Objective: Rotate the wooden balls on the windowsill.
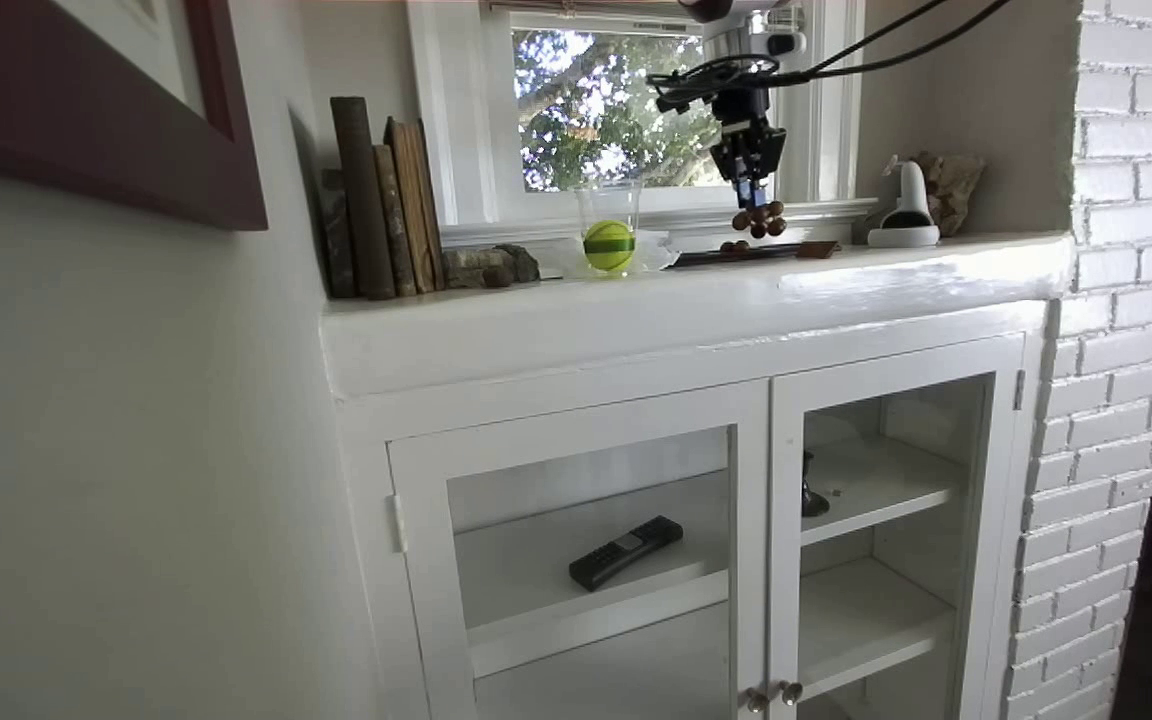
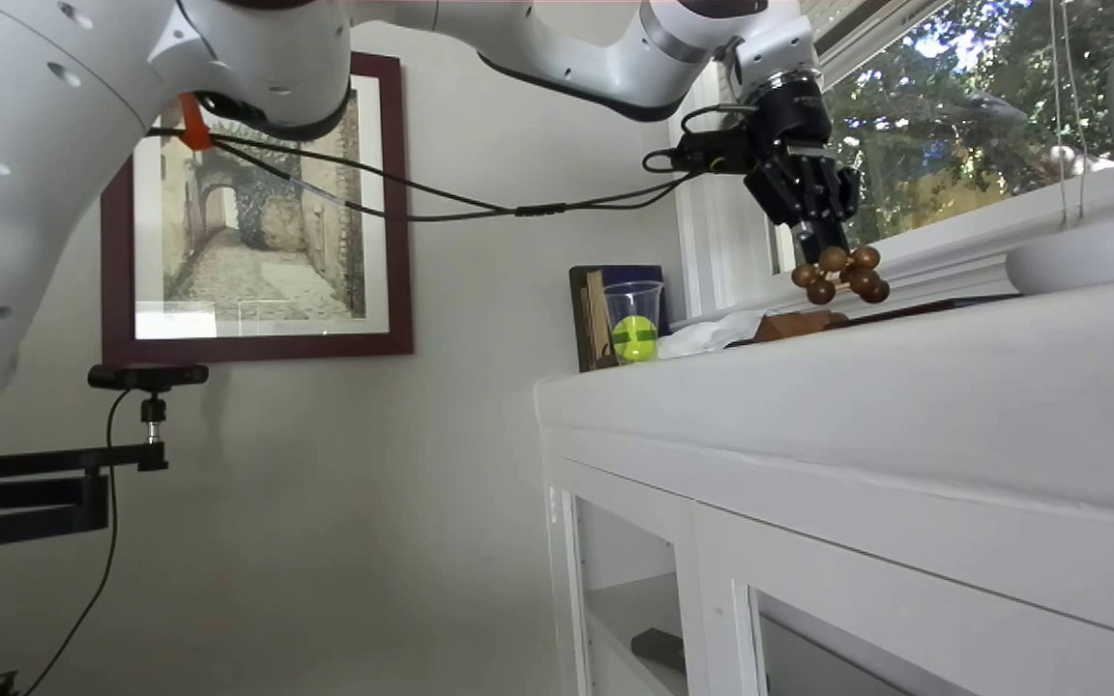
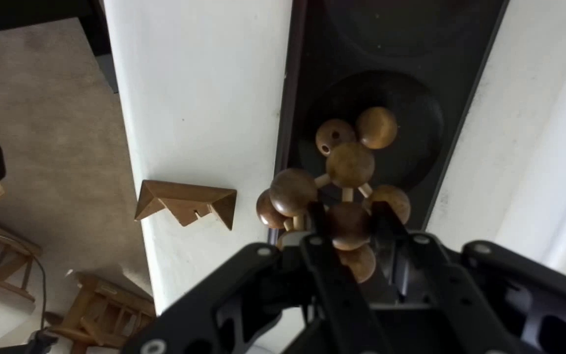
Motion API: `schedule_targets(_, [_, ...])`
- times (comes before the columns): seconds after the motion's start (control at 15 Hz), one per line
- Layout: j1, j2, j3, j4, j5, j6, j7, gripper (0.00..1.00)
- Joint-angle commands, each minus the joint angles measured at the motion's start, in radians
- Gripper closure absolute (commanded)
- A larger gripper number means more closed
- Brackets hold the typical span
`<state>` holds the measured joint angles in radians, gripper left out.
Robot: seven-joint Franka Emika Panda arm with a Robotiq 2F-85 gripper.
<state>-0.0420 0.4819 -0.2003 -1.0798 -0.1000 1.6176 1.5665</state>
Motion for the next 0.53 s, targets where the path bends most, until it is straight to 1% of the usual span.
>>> schedule_targets(0.0, [0.004,0.084,-0.008,0.134,0.003,-0.076,0.066,0.93])
schedule_targets(0.47, [0.002,0.151,-0.007,0.234,0.004,-0.125,0.139,0.93])
